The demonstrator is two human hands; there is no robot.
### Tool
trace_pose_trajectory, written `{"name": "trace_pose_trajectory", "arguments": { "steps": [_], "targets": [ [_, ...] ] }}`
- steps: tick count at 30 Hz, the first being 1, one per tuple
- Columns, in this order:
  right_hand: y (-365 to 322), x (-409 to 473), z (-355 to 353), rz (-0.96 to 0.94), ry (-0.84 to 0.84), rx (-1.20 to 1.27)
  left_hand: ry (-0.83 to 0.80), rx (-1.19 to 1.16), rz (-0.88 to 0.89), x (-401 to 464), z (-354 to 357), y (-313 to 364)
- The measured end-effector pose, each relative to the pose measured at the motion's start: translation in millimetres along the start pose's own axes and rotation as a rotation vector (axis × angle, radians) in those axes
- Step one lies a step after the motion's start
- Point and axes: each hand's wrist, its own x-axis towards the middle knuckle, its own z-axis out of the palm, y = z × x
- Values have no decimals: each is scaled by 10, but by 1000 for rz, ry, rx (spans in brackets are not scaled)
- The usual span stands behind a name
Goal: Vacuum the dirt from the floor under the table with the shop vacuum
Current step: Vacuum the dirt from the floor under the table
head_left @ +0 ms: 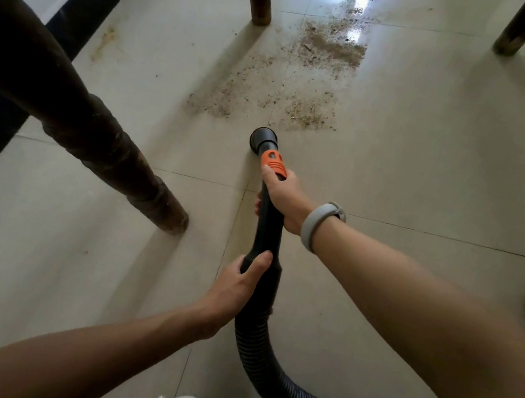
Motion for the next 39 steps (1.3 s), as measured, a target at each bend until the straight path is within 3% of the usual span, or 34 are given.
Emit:
{"name": "trace_pose_trajectory", "arguments": {
  "steps": [4,12,21,32,39],
  "targets": [
    [18,19,166,6,-34,-26,34,-42,17,-85,-81,34],
    [-126,3,-143,4,57,14,-69,11,37,-90,85,263],
    [-84,-94,-185,72,-42,25,-408,102,-83,-140,-158,297],
    [-231,26,-205,89,-73,51,-342,55,-33,-101,-69,290],
    [1,-245,-357,198,-127,49,-644,46,-118,-227,-30,260]
  ]
}}
